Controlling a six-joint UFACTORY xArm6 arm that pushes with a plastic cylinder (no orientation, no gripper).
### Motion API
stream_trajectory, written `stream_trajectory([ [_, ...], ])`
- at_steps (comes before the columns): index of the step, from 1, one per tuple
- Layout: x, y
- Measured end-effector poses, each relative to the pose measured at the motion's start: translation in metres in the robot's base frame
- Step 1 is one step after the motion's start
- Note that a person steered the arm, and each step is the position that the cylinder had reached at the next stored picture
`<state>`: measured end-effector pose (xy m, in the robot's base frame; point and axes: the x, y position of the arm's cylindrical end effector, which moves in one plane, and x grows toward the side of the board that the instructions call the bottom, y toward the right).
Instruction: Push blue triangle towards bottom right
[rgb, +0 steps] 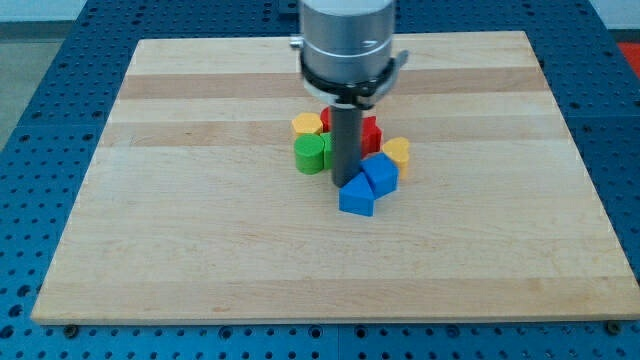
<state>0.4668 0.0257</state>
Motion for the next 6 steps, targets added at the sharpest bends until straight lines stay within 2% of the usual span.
stream_trajectory([
  [1,0.002,0.010],
  [3,0.010,-0.053],
  [4,0.026,-0.045],
  [6,0.036,0.010],
])
